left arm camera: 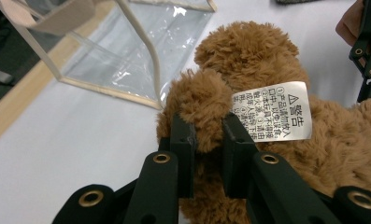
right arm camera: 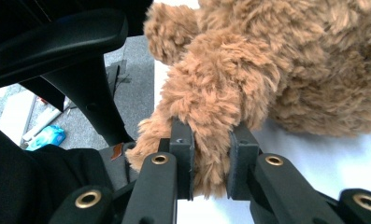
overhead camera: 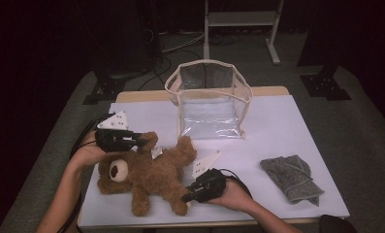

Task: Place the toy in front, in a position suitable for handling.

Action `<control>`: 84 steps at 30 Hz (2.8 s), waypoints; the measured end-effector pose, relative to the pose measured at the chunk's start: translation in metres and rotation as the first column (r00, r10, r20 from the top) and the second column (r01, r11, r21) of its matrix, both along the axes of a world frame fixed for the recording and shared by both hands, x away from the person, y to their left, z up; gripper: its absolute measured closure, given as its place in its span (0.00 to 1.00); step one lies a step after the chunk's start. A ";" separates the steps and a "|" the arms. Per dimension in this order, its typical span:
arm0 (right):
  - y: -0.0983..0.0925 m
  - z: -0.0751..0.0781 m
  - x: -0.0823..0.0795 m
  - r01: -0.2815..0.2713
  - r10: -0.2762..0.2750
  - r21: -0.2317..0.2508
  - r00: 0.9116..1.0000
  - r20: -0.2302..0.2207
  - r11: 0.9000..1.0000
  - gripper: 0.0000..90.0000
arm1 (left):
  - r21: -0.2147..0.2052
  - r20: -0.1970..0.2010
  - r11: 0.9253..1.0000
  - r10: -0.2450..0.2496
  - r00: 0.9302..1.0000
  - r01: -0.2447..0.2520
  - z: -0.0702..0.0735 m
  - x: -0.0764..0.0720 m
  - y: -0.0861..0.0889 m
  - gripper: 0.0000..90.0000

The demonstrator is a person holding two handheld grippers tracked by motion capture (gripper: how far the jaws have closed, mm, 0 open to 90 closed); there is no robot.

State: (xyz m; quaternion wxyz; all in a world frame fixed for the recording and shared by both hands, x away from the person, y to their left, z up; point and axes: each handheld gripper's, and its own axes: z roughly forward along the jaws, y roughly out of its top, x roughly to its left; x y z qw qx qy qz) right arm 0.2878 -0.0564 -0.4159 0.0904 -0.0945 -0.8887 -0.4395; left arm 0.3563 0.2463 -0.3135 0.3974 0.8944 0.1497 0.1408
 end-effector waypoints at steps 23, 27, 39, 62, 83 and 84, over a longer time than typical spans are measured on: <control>-0.082 0.060 -0.021 0.018 -0.020 0.025 0.997 0.075 1.000 0.84 | 0.022 0.086 0.991 -0.132 0.987 0.131 0.051 -0.012 -0.067 0.86; -0.107 0.066 -0.023 0.042 -0.043 0.015 0.995 0.086 0.999 0.84 | 0.038 0.095 0.984 -0.178 0.979 0.175 0.059 -0.010 -0.093 0.86; -0.180 0.061 -0.031 0.129 -0.127 -0.018 0.990 0.055 0.992 0.84 | 0.058 0.065 0.959 -0.282 0.957 0.278 0.054 0.000 -0.166 0.86; -0.222 0.006 -0.024 0.216 -0.219 -0.085 0.975 -0.036 0.973 0.61 | 0.050 -0.041 0.941 -0.334 0.942 0.336 -0.002 0.018 -0.200 0.63; -0.174 0.029 -0.005 0.279 -0.264 -0.036 0.938 0.225 0.960 0.42 | 0.008 -0.011 0.948 -0.319 0.948 0.319 -0.027 -0.021 -0.135 0.36; -0.174 0.029 -0.004 0.282 -0.267 -0.034 0.935 0.232 0.959 0.42 | 0.004 -0.012 0.949 -0.315 0.949 0.315 -0.030 -0.022 -0.133 0.34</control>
